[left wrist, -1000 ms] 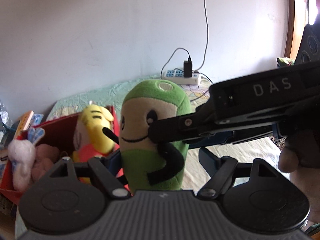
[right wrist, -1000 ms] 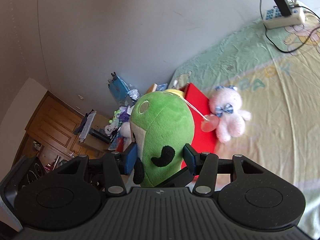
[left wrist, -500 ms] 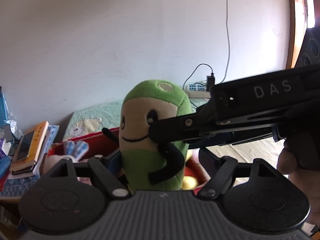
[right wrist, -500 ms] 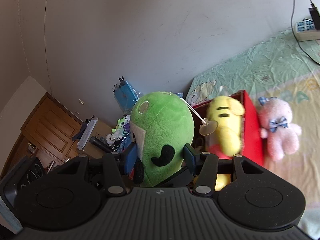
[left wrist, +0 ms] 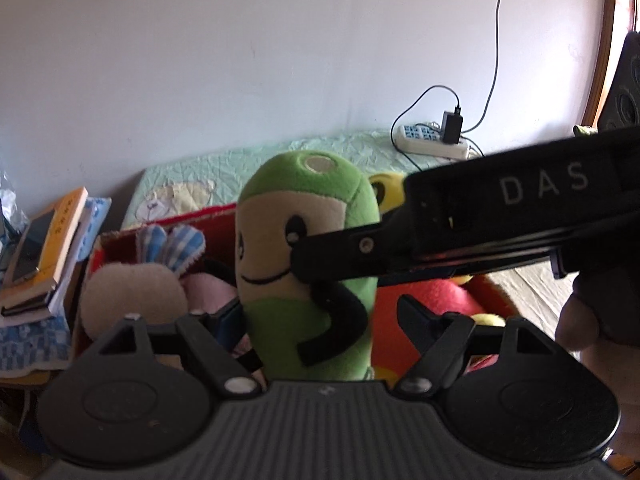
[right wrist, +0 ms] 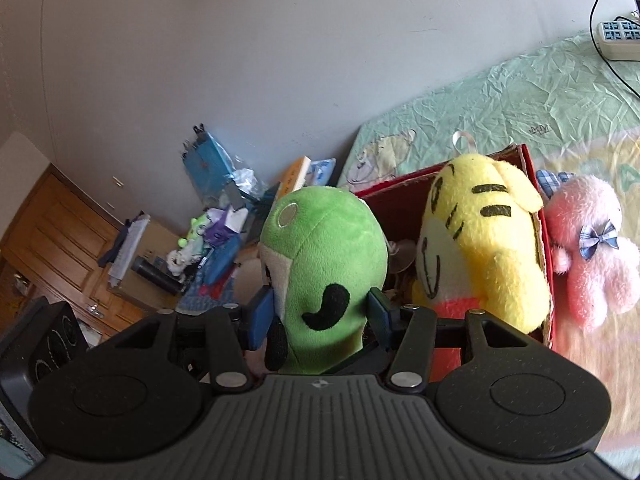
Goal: Organize objects
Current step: 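Carry the green bean plush over the red box, then lower the green plush into the box beside the bunny and release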
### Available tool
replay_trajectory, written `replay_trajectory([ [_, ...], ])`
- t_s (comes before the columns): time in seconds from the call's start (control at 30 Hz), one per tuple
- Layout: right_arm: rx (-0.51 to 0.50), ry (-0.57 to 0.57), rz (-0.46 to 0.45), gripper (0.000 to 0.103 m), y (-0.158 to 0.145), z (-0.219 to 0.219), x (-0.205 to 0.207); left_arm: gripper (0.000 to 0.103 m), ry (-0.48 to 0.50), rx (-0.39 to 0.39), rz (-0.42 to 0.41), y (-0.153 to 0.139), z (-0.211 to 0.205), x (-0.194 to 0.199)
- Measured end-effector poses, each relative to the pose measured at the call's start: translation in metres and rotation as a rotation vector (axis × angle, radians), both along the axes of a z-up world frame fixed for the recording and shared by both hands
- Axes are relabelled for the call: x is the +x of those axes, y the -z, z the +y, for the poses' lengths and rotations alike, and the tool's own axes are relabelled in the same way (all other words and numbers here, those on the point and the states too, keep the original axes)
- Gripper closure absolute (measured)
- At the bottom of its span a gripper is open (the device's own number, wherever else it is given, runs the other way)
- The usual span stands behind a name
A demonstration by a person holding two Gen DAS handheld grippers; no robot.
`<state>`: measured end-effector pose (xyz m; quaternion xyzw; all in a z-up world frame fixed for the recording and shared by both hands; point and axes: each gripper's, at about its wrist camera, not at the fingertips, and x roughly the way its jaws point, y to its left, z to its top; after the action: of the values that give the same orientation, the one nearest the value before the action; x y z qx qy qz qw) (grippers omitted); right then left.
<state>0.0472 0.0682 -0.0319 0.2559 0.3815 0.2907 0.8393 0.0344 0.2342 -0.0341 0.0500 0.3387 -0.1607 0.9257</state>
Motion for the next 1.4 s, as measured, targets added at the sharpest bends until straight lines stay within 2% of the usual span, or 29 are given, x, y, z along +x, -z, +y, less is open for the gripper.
replay_trajectory([
  [0.23,-0.077,-0.009,0.043,0.05,0.007,0.01,0.011,0.024,-0.004,0.024,0.072,0.02,-0.006,0.007],
  [0.47,-0.102,-0.019,0.074,0.049,0.013,0.02,0.014,0.024,-0.016,0.033,0.116,0.027,-0.003,0.006],
  [0.73,-0.128,-0.011,0.096,0.048,0.016,0.028,0.019,0.023,-0.029,0.017,0.139,0.029,0.004,0.003],
  [0.87,-0.174,0.016,0.088,0.048,0.018,0.033,0.018,0.021,-0.027,0.043,0.117,0.024,0.004,-0.003],
  [1.07,-0.129,0.06,0.099,0.049,0.017,0.025,0.015,0.014,-0.03,0.062,0.113,0.017,0.005,-0.011],
  [1.23,-0.09,0.096,0.116,0.05,0.015,0.019,0.009,0.012,-0.034,0.085,0.108,0.01,0.002,-0.017],
  [1.4,-0.092,0.142,0.131,0.051,0.017,0.012,0.002,0.011,-0.046,0.097,0.128,0.007,-0.001,-0.022],
])
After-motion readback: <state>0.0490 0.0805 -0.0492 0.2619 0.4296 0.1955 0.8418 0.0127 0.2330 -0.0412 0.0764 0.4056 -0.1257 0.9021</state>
